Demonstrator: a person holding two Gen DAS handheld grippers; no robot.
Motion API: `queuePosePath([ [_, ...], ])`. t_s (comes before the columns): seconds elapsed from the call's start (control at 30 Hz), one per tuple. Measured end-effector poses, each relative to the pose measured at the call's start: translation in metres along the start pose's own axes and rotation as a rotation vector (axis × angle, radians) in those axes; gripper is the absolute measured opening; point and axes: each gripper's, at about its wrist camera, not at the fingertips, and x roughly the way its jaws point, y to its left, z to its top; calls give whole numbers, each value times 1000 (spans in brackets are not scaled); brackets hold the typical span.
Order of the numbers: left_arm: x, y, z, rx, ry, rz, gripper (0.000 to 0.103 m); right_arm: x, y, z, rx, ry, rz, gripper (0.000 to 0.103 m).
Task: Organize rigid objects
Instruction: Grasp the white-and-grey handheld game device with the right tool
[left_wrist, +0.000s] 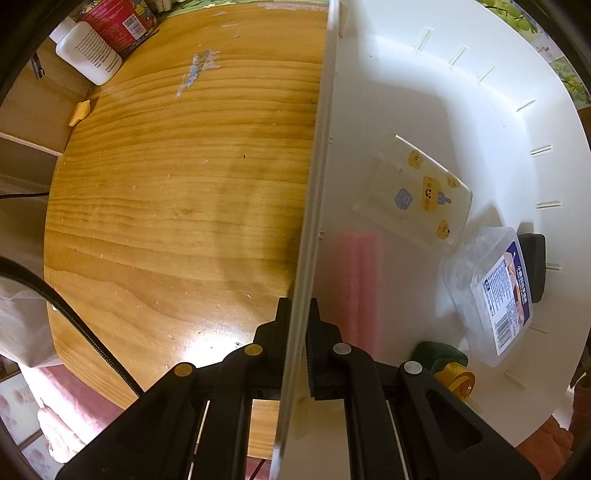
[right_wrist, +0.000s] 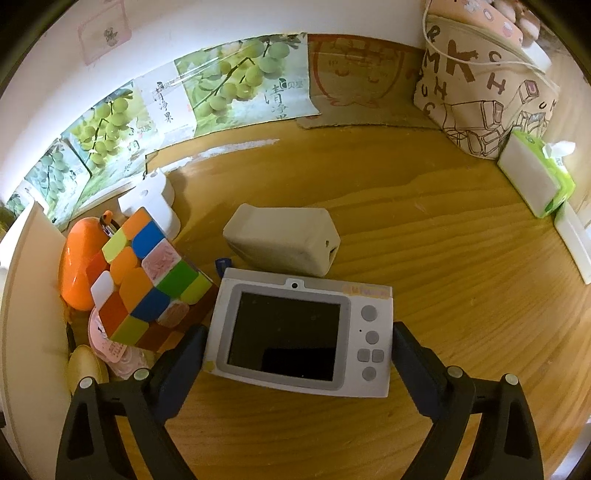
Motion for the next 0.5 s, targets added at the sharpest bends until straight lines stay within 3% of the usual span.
queuePosePath([
  [0.5,-1,0,-8,22,1,-7,8,-15,-11,-17,130,58,64,95],
])
